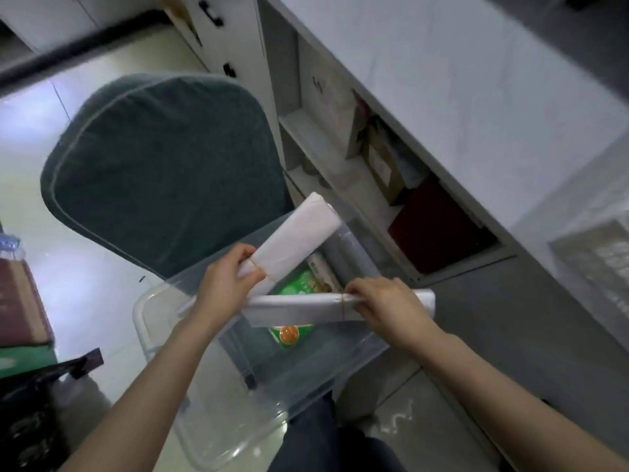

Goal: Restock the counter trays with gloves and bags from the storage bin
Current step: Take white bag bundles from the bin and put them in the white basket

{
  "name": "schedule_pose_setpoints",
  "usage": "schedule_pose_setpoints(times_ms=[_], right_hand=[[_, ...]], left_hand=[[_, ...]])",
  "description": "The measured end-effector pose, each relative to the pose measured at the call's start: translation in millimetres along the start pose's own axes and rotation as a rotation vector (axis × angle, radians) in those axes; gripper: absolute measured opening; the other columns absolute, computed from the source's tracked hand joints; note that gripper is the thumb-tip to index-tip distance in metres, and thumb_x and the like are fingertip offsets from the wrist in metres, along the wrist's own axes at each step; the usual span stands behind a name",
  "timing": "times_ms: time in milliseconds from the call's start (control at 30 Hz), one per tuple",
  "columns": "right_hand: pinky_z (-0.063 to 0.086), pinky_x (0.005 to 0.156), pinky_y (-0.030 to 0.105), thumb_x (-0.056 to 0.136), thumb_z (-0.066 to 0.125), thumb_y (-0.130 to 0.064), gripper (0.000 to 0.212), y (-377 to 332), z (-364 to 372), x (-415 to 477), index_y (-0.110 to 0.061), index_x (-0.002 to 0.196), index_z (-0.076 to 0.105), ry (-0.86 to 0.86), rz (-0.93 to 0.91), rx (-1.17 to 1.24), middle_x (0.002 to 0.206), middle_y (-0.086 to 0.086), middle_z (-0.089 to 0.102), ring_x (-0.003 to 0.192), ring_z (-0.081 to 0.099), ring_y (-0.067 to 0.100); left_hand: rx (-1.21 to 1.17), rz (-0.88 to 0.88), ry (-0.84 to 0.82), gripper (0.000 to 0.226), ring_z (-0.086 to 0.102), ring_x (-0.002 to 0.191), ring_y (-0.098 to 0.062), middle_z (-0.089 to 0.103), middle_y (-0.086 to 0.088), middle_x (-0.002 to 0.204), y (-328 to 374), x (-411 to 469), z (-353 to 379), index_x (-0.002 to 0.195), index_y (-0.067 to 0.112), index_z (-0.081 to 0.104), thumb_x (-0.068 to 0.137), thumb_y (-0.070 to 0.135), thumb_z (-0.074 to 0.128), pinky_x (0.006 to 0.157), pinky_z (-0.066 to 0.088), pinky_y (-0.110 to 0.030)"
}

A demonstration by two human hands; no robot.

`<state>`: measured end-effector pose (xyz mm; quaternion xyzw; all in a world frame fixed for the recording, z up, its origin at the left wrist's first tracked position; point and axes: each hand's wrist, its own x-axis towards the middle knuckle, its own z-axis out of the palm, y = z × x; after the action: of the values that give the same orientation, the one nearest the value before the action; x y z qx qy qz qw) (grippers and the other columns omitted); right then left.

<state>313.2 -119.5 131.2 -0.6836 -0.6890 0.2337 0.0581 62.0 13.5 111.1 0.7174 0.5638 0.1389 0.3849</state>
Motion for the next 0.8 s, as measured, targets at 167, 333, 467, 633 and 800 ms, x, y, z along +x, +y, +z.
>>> schedule_pose_setpoints(times_ms=[167,333,467,633,800], right_hand=[[0.048,0.077,0.038,0.084,0.059,-0.024,0.025,14,-85,-89,-0.028,0.109,0.059,0.209,0.155,0.026,0.103,-0.004,0.067,0.095,0.061,0.021],[0.048,0.074,0.035,0.088,0.060,-0.021,0.021,38,-148,-192,-0.022,0.110,0.061,0.492,0.375,0.160,0.104,0.000,0.069,0.094,0.063,0.022],[0.039,0.071,0.025,0.087,0.063,-0.018,0.018,47,-178,-252,-0.025,0.103,0.060,0.729,0.494,0.321,0.094,-0.009,0.064,0.087,0.057,0.011],[0.038,0.064,0.010,0.084,0.067,-0.018,0.013,55,-193,-293,-0.025,0.093,0.061,0.945,0.606,0.551,0.086,-0.015,0.062,0.081,0.056,0.003],[0.045,0.071,0.029,0.084,0.067,-0.017,0.014,70,-210,-298,-0.018,0.097,0.063,1.084,0.688,0.783,0.094,-0.001,0.067,0.087,0.062,0.016]], left_hand=[[-0.068,0.124,0.080,0.028,0.055,0.077,0.006,0.062,0.019,0.086,92,-15,-25,0.096,0.034,0.057,0.075,0.023,0.072,0.061,0.037,-0.007],[-0.190,0.255,0.060,0.030,0.059,0.086,-0.007,0.065,0.014,0.092,191,-32,-13,0.101,0.029,0.059,0.076,0.027,0.075,0.071,0.045,-0.025],[-0.330,0.349,-0.028,0.031,0.063,0.086,-0.011,0.066,0.010,0.095,267,-54,19,0.105,0.028,0.054,0.080,0.031,0.072,0.067,0.047,-0.030],[-0.540,0.343,-0.115,0.030,0.065,0.089,-0.027,0.065,-0.006,0.098,341,-80,64,0.103,0.021,0.048,0.083,0.020,0.071,0.075,0.055,-0.042],[-0.551,0.346,-0.212,0.032,0.066,0.087,-0.023,0.066,-0.007,0.100,392,-81,102,0.104,0.018,0.050,0.082,0.019,0.072,0.074,0.055,-0.038]])
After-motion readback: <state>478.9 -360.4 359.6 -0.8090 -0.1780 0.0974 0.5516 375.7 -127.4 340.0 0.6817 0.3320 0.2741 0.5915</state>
